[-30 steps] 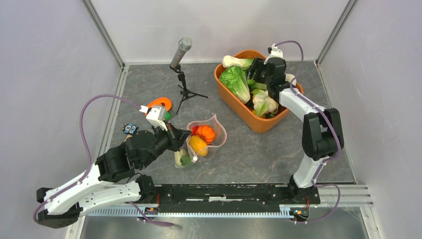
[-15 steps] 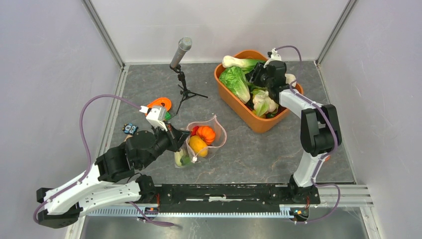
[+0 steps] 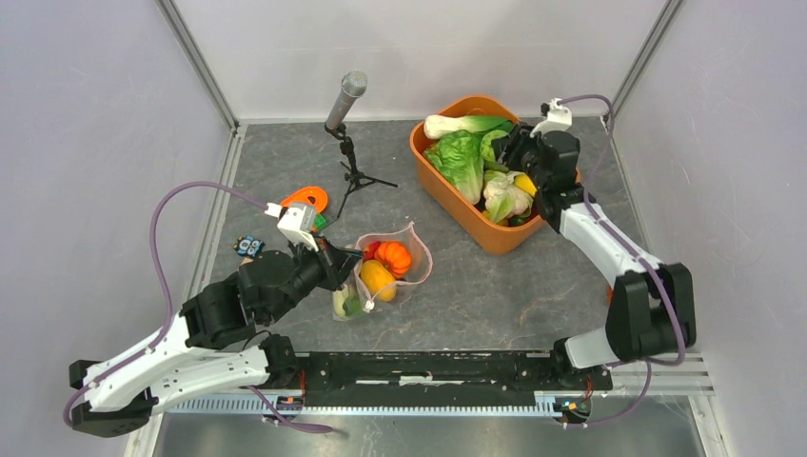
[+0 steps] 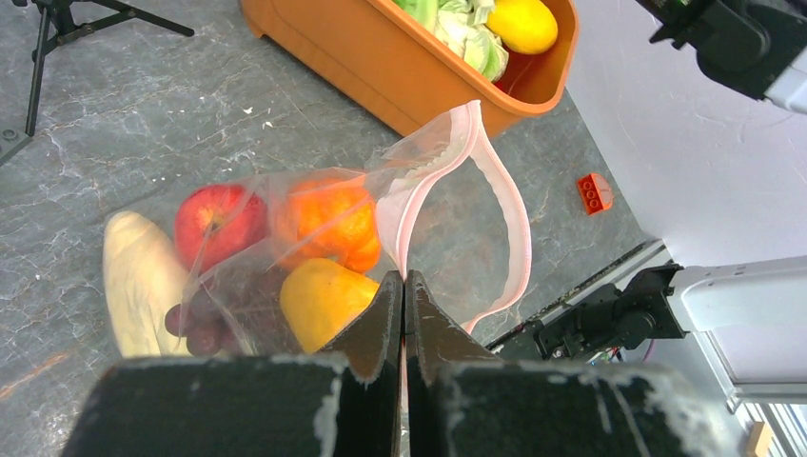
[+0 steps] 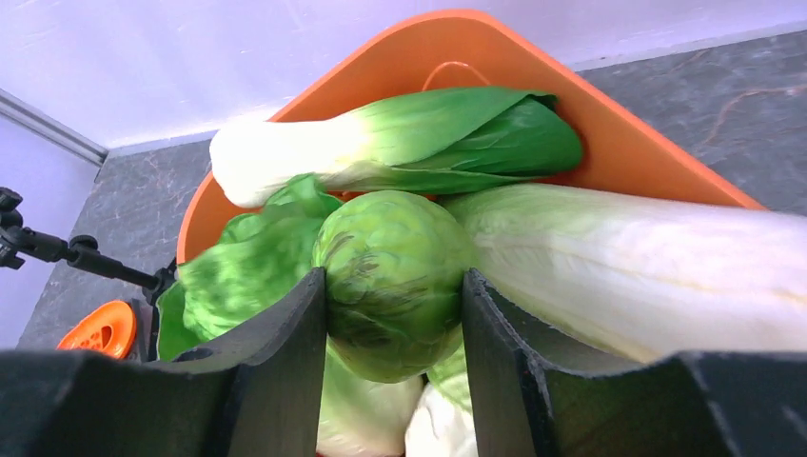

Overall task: Place the food in the zip-top bag and seal the zipper
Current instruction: Pick up the fake vegetable from the bin, then place the fake vegetable in the zipper food storage bag.

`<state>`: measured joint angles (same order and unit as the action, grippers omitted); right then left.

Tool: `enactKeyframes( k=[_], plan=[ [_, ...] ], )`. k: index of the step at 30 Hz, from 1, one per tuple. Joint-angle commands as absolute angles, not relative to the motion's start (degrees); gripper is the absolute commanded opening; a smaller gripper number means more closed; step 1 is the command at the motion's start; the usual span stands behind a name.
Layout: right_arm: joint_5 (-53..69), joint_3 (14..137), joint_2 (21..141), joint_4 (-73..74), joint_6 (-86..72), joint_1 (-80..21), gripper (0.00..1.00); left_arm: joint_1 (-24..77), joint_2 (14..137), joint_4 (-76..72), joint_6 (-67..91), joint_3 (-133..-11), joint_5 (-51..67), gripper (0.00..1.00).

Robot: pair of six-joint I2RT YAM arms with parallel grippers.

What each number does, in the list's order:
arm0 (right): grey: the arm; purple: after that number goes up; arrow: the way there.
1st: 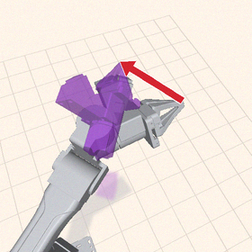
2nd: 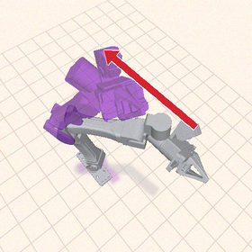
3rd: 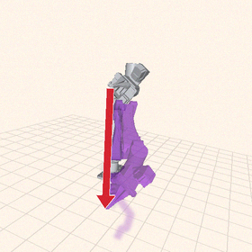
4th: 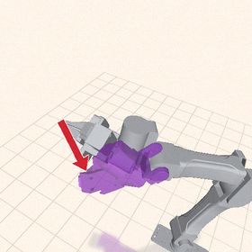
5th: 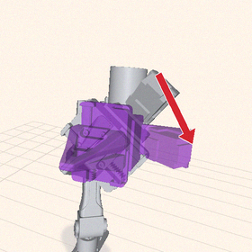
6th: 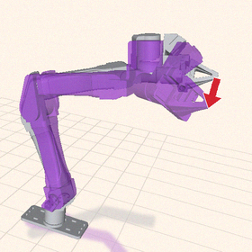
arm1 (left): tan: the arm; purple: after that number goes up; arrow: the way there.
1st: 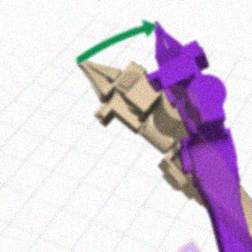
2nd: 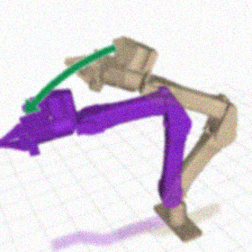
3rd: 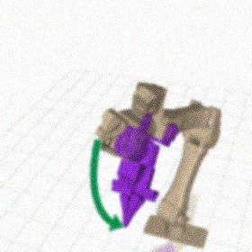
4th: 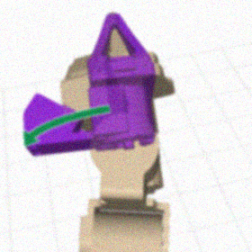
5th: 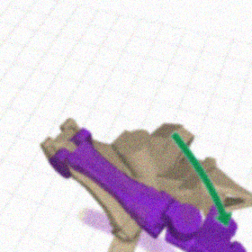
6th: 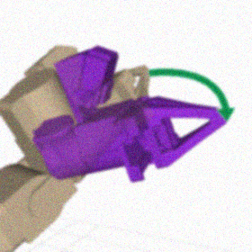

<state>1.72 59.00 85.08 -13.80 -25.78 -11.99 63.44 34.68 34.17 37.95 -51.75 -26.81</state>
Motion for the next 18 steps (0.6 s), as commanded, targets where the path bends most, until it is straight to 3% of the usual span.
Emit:
enactKeyframes(
  k=[1, 14, 18],
  plan=[
    [-4.55, 52.68, 78.13, -17.08, -22.39, -12.13, 0.39, 63.45, 34.89, 32.41, 38.42, -53.26, -27.24, 0.02],
    [-0.16, 39.17, 56.97, -18.53, -24.83, -12.13, 0.39, 63.39, 35.32, 32.47, 38.45, -53.2, -27.25, 0.02],
    [10.31, 38.34, 53.48, -19.03, -25.61, -12.13, 0.39, 63.42, 35.35, 31.84, 38.63, -52.91, -27.12, 0.02]
  ],
)
